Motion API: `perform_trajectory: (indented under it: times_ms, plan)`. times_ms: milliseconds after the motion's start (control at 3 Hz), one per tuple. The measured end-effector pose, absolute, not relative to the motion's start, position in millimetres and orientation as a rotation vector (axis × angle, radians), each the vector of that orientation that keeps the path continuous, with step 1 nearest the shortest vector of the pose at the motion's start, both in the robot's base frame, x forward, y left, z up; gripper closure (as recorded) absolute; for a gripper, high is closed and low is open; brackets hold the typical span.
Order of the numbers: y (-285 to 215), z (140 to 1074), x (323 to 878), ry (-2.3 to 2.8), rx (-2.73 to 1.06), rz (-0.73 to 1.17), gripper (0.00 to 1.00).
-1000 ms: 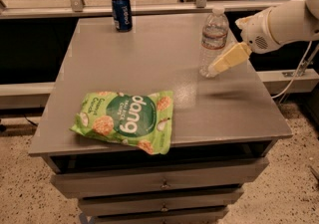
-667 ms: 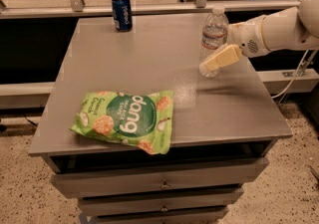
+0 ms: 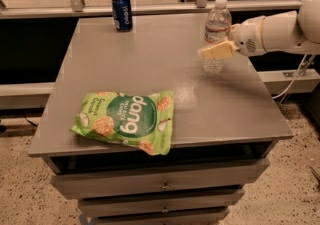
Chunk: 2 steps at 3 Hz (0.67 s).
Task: Move water bottle near pepsi can
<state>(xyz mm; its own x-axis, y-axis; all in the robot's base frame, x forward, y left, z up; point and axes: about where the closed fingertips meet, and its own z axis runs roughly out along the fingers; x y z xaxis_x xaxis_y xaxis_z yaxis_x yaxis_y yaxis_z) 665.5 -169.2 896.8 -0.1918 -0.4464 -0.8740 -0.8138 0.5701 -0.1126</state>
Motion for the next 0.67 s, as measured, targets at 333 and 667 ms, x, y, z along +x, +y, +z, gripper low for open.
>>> perform_trajectory:
  times_ms: [333,667]
  plan:
    - [-181.9,930.9,670.4,1.766,-1.012,0.430,0.75]
    - [-181.2,934.6,671.7,1.758,-1.012,0.428,0.98]
